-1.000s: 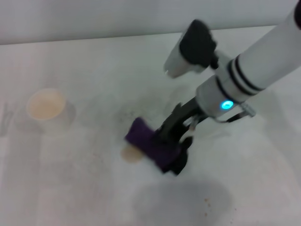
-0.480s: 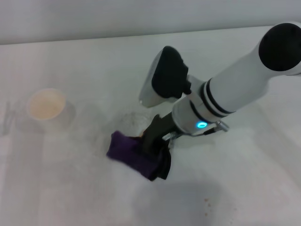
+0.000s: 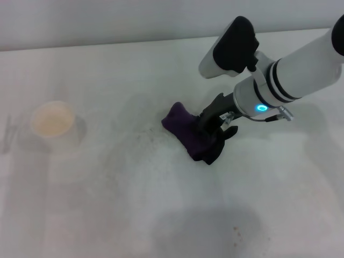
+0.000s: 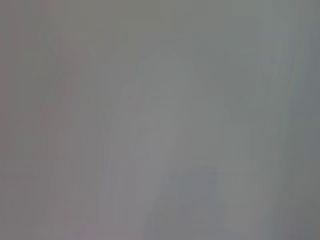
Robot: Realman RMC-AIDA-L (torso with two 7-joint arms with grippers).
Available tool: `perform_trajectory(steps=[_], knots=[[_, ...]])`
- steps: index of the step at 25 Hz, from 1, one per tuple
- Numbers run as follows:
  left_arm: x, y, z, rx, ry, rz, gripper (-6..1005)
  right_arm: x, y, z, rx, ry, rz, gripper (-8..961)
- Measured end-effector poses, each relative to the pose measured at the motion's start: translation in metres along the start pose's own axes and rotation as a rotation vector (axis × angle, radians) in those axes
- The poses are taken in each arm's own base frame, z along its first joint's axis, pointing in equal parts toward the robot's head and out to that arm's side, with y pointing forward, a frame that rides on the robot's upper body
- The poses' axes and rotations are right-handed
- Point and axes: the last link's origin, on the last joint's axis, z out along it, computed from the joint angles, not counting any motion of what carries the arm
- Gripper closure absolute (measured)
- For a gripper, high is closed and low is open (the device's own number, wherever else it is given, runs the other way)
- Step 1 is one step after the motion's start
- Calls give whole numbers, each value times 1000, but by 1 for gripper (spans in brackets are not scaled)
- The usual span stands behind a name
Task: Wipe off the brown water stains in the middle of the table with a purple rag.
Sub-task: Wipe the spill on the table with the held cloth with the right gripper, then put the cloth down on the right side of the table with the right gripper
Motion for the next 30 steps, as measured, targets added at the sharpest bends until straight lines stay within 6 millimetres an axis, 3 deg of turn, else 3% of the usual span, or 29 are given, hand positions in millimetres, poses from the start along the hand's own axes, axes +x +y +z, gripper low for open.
perform_trajectory(steps=[3,10,14,18,21,22,30], knots=[[0,0,0,0,0,0,112,-1,8,3,-26,4,-4,866],[0,1,1,-1,1,-2,112,-13,66,21,-212,-19,-64,866],[0,1,1,-1,2,-2,112,-15,78,24,-249,-38,-88,853],[0,0,0,0,2,-1,112,-13,66,23,-208,-49,-73,837],[0,0,-1,2,4,0,112,-10,37,17,-126,-57,-33,824],[1,0,-1,2,5,0,112,-4,19,11,-75,-63,10,820],[1,-2,-1,3,6,-10,112,23,-15,-17,-11,-108,105,787]])
